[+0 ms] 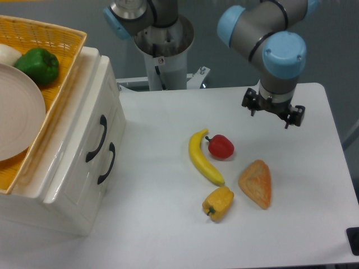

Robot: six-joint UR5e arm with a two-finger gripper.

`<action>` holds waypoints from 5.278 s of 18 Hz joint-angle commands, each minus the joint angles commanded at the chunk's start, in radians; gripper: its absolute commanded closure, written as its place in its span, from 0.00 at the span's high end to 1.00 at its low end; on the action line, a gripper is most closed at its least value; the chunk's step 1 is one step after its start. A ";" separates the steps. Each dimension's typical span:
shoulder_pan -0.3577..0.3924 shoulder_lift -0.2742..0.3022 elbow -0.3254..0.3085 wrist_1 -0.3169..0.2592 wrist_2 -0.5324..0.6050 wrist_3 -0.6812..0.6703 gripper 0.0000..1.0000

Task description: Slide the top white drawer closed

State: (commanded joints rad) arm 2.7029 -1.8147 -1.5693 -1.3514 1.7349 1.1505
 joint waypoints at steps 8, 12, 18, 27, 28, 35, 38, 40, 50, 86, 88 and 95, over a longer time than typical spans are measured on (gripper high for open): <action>-0.005 0.000 0.000 -0.008 -0.015 -0.035 1.00; -0.005 0.017 -0.005 -0.015 -0.043 -0.048 1.00; 0.003 0.026 -0.040 -0.071 -0.048 -0.078 1.00; -0.008 0.041 -0.031 -0.067 -0.183 -0.182 1.00; -0.009 0.040 -0.029 -0.067 -0.184 -0.190 1.00; -0.028 0.040 -0.023 -0.067 -0.178 -0.218 1.00; -0.034 0.037 -0.023 -0.067 -0.183 -0.287 1.00; -0.041 0.037 -0.021 -0.066 -0.184 -0.304 1.00; -0.078 -0.005 0.012 -0.035 -0.258 -0.553 1.00; -0.480 -0.081 0.006 -0.011 -0.302 -0.848 1.00; -0.486 -0.080 0.006 -0.011 -0.310 -0.851 1.00; -0.502 -0.080 0.003 -0.011 -0.310 -0.851 1.00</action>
State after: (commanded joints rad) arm 2.2012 -1.8945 -1.5662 -1.3622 1.4251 0.2991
